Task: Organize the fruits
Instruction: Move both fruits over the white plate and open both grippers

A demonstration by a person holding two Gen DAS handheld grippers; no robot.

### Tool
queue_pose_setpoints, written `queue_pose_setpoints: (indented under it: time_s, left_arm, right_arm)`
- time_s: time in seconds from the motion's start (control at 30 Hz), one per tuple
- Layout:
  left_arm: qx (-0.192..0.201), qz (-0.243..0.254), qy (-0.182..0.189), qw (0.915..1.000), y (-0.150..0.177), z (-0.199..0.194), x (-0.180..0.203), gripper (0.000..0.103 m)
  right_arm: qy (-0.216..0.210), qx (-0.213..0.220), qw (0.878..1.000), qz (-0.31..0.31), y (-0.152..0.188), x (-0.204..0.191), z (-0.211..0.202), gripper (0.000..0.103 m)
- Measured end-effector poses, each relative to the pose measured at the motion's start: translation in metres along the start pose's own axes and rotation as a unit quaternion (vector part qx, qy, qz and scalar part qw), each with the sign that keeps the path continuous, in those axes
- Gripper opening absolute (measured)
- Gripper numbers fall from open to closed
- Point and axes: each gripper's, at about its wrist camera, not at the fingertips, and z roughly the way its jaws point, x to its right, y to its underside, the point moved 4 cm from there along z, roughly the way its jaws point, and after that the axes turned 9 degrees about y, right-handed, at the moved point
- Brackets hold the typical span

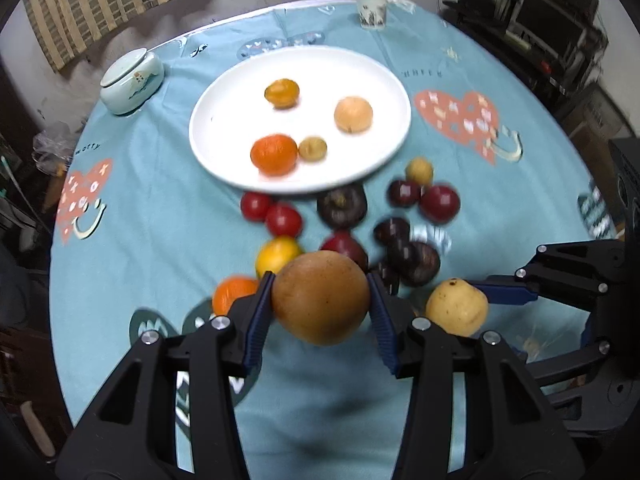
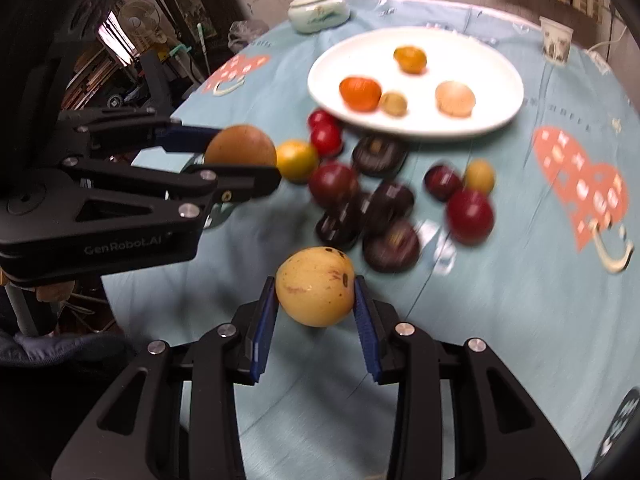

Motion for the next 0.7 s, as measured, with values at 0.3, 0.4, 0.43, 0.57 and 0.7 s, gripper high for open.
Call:
queue_pose_setpoints:
  time_s: [0.3, 0.4, 0.43, 0.57, 0.7]
  left_arm:
    - [0.027, -0.07, 0.026, 0.9968, -0.097, 0.035, -0.045, 0.048]
    - [0.026, -0.08, 0.008, 0.9964, -0.121, 0.055, -0.055, 0.058]
    - [0.026, -0.085, -0.002, 0.9961, -0.126, 0.058, -0.059, 0.059]
    - [0.04, -0.1, 0.005, 0.9942, -0.129, 0.048, -0.077, 0.064]
    - [0.059, -0.137, 0.015, 0.9887, -0.108, 0.025, -0.099, 0.068]
  right_arm:
    - [0.046, 0.042, 0.998, 0.021, -0.072, 0.039, 0.003, 0.038]
    - [0.055, 0.043, 0.997, 0.018, -0.089, 0.045, 0.012, 0.038]
    - [0.057, 0.044, 0.997, 0.015, -0.096, 0.045, 0.015, 0.038]
    - [0.069, 0.048, 0.996, -0.001, -0.116, 0.047, 0.024, 0.038]
    - [0.084, 0.046, 0.995, -0.016, -0.138, 0.052, 0.041, 0.038]
